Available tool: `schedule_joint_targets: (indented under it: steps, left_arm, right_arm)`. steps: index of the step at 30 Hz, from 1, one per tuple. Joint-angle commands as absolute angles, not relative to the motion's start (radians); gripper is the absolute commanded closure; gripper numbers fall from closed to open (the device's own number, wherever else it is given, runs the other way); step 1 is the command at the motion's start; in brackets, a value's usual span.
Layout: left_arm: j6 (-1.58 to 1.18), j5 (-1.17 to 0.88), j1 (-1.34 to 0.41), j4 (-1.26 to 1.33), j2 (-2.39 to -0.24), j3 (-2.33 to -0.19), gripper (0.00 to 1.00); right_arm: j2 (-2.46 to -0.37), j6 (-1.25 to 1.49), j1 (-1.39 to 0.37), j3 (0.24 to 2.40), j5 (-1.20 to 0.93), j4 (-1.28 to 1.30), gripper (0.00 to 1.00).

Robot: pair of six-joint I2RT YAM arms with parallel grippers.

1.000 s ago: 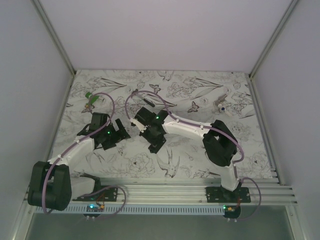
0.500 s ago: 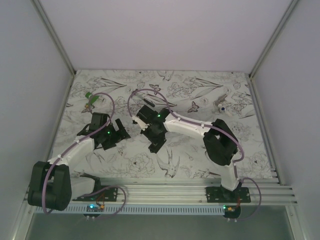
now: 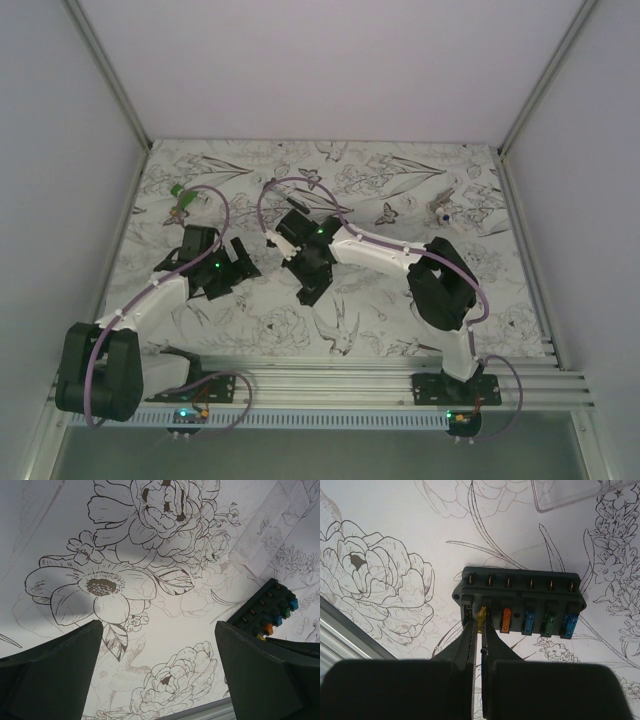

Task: Snap on the fuse box
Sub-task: Install the fuse at the fuse box base.

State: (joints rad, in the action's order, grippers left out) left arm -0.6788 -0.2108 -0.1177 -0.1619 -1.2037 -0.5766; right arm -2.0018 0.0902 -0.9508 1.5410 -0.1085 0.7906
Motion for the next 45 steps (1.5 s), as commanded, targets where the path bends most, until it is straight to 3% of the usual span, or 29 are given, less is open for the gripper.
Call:
schedule_joint_targets:
  steps: [1,45]
  left_arm:
    - [-0.667,-0.224,-0.108,-0.188,-1.195,-0.568,0.0]
    - [-0.67,-0.244,-0.109,-0.176,-1.205,-0.566,0.01]
  right_arm:
    - [-1.976,0.095,-0.942,1.535,-0.118,0.77,1.0]
    - [-1.968,0.105,-0.93,1.488,-0.137,0.71,1.0]
